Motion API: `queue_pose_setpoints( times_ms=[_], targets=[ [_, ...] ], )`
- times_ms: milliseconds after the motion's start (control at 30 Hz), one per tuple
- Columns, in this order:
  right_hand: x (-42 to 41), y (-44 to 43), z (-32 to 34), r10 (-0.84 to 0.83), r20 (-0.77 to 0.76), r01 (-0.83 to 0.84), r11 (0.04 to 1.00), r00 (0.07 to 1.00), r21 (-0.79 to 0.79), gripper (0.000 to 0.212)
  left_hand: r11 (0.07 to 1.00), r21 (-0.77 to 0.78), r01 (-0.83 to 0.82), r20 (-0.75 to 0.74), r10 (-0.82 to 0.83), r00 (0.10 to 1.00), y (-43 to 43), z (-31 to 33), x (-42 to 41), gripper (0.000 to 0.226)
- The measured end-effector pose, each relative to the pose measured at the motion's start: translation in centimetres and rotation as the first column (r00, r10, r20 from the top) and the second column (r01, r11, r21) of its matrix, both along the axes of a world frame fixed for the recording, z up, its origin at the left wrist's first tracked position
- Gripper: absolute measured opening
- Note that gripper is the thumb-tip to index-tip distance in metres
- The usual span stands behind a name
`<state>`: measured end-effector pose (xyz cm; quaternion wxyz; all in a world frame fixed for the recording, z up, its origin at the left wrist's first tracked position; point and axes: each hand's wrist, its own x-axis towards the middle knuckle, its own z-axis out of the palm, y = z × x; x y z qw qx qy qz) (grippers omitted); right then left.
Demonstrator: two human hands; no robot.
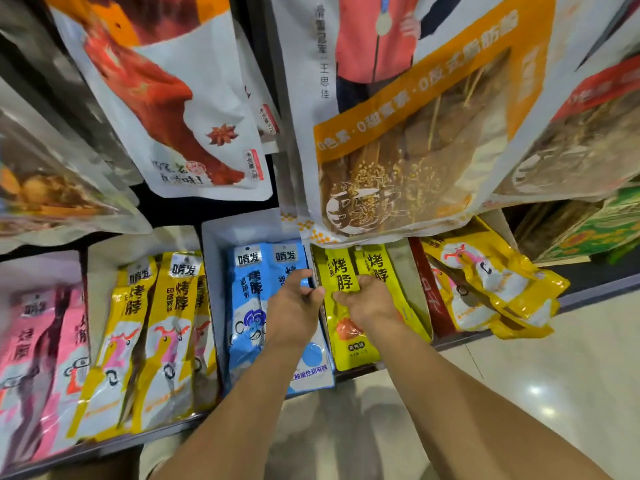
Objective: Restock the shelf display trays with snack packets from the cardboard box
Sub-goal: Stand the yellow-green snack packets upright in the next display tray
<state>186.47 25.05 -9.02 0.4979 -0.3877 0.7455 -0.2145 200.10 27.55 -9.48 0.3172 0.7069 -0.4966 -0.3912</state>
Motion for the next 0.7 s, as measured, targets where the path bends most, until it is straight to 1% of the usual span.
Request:
queue_pose_setpoints(
  times_ms=[133, 200, 333, 433, 533, 600, 667, 700],
  targets=[
    [0.5, -0.1, 0.0, 0.082, -0.134, -0.083, 0.997, 0.988, -0.005, 0.073, 1.000, 0.001, 0.012, 0.046, -0.012, 0.999, -0.1, 0.3, 0.0, 0.031],
    [0.6, 0.0, 0.5, 0.134, -0.194, -0.136, 0.991, 0.972, 0.003, 0.073, 1.000, 0.017, 0.022, 0.046, -0.023, 0.999, -0.1, 0.5, 0.1, 0.031],
    [0.6, 0.6, 1.6, 0.247, -0.322, -0.246, 0.968, 0.914, 0.044, 0.073, 0.997, 0.070, 0.028, 0.040, -0.030, 0.999, -0.1, 1.3, 0.1, 0.037],
    [0.5, 1.5, 3.1, 0.324, -0.389, -0.321, 0.944, 0.862, 0.076, 0.065, 0.995, 0.088, 0.053, 0.052, -0.058, 0.997, 0.6, 2.6, -0.2, 0.041],
    [0.5, 2.9, 4.8, 0.380, -0.506, -0.398, 0.914, 0.775, 0.078, 0.055, 0.992, 0.108, 0.071, 0.058, -0.077, 0.995, 2.1, 4.6, -0.4, 0.045],
    [0.7, 4.3, 6.1, 0.419, -0.605, -0.470, 0.879, 0.677, 0.083, 0.052, 0.985, 0.139, 0.104, 0.117, -0.120, 0.986, 3.1, 6.0, 0.2, 0.051],
    [1.1, 5.7, 7.5, 0.453, -0.701, -0.556, 0.826, 0.551, 0.097, 0.049, 0.968, 0.191, 0.160, 0.252, -0.206, 0.945, 3.9, 7.7, 1.4, 0.058],
    [1.5, 6.3, 8.4, 0.467, -0.735, -0.600, 0.793, 0.492, 0.103, 0.049, 0.960, 0.214, 0.182, 0.348, -0.249, 0.904, 4.4, 8.8, 2.3, 0.060]
  ],
)
